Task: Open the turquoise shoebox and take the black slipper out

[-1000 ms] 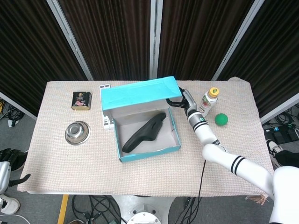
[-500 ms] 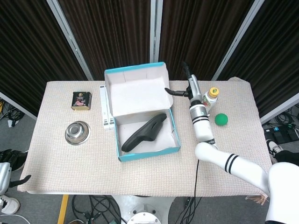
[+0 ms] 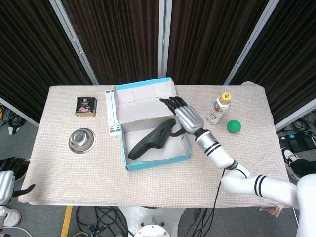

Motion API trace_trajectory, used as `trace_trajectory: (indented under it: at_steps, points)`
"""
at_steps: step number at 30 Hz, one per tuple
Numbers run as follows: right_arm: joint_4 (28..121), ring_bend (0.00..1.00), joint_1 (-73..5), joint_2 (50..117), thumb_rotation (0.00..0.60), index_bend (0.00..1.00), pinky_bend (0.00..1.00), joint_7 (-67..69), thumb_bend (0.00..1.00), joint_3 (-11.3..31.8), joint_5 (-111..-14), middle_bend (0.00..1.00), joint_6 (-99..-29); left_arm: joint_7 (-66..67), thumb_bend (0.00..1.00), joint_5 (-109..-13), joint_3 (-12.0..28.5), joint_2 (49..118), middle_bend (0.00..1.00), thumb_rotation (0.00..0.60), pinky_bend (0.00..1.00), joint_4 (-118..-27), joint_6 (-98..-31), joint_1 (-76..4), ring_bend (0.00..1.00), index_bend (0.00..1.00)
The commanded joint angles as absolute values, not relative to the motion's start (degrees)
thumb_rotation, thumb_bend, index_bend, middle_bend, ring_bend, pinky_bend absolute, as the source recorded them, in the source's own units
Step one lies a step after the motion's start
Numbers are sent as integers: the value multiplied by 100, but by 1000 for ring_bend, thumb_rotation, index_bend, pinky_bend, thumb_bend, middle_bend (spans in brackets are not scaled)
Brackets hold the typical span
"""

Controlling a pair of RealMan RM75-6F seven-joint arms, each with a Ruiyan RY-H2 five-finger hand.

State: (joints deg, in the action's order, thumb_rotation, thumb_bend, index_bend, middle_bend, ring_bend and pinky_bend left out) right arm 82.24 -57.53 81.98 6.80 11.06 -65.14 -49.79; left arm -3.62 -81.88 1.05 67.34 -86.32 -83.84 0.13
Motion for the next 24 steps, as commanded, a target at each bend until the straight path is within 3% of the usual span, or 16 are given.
trace_trajectory:
  at_steps: [1,11,18,21,24]
  points:
    - [8020,0,-6053,8457,600,43,0,-214,0,758,-6763,112,-4459,-410,16,-8177,96,6761,245,600,136,-8574,-8387,33,127,310]
    - [7431,0,-6354,9401,600,46,0,-1526,0,706,-6429,98,-4230,-556,16,-8164,78,6822,245,600,136,-8406,-8360,59,127,310]
    - [7065,0,-6370,9879,600,124,0,-2434,2,688,-6108,146,-4445,-647,16,-8174,84,6892,245,600,136,-8268,-8303,30,127,310]
    - [6805,0,-6386,10140,600,279,0,-2786,84,691,-6057,263,-4589,-682,16,-8195,82,6917,245,600,136,-8223,-8306,26,127,310]
    - [6622,96,-6312,10333,600,579,0,-2835,255,748,-6248,475,-4931,-724,16,-8180,81,6928,245,600,136,-8178,-8304,40,127,310]
